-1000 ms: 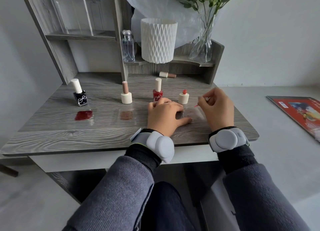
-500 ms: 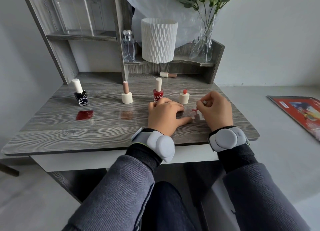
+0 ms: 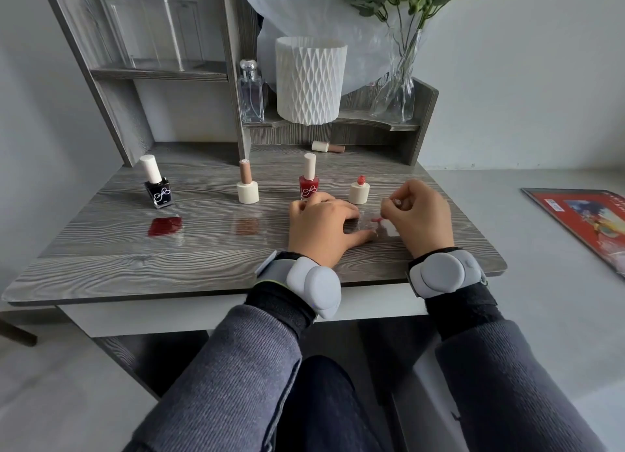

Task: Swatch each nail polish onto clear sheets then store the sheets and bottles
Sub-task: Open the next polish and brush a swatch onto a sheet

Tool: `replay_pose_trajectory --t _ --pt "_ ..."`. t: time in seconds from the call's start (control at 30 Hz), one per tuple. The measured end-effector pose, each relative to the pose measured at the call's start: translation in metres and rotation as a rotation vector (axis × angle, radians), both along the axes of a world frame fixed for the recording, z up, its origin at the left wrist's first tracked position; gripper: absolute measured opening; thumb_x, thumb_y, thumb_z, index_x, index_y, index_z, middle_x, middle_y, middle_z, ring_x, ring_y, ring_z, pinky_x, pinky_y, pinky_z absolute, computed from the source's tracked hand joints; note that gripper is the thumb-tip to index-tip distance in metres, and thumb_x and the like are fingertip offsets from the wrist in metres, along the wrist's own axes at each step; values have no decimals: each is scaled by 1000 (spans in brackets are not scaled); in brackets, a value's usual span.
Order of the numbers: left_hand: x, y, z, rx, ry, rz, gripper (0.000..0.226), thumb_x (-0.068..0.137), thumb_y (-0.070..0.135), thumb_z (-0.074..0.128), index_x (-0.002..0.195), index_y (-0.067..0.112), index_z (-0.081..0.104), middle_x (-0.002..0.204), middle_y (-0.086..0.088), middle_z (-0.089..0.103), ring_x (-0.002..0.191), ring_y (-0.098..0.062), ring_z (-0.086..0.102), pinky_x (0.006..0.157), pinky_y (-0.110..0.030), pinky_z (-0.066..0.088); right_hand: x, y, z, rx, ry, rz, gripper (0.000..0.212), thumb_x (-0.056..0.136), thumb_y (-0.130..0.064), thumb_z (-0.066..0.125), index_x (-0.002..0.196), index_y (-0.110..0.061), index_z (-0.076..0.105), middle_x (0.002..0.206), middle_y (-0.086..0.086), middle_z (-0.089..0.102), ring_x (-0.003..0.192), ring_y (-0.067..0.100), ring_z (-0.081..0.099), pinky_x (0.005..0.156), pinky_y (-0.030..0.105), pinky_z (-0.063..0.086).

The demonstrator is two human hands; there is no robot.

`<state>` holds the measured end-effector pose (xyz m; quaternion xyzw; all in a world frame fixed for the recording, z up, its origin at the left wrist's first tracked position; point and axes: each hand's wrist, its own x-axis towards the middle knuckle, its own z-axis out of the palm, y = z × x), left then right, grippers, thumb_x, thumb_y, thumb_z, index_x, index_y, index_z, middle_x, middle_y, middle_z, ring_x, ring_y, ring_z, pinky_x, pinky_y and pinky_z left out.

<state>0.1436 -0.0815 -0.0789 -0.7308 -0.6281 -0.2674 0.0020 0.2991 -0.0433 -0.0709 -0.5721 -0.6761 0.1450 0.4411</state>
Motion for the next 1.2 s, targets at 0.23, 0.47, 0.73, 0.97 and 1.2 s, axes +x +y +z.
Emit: replay_pose_trajectory --t 0.23,0.47,0.73,0.97,1.2 --pt "0 0 0 -4 11 10 54 76 69 56 115 34 66 119 22 61 121 -6 36 84 -32 15 0 -2 4 76 179 5 9 80 -14 64 74 -10 58 64 10 64 57 21 54 57 30 42" --pt "0 -1 1 2 11 0 51 76 69 55 108 31 68 115 20 63 120 -8 38 87 -35 19 -1 -4 4 58 145 63 12 79 -14 65 71 -11 58 66 14 65 56 20 51 55 27 39" --pt "0 1 -1 0 1 2 53 76 69 55 114 33 67 119 21 61 122 -7 37 89 -36 19 -1 -2 2 2 11 14 10 77 -12 66 73 -10 57 57 -6 51 53 7 42 53 24 34" --pt "0 0 1 -3 0 -2 52 76 69 55 109 31 68 116 20 63 120 -8 38 91 -37 22 1 -7 7 131 245 -22 11 77 -9 62 70 -12 54 56 -3 55 51 9 43 54 25 37" --pt "0 0 0 9 11 2 51 77 69 54 112 33 67 117 21 62 120 -8 38 90 -37 22 -3 -3 2 8 2 100 11 74 -10 66 71 -7 56 57 -4 50 54 10 44 53 19 35"
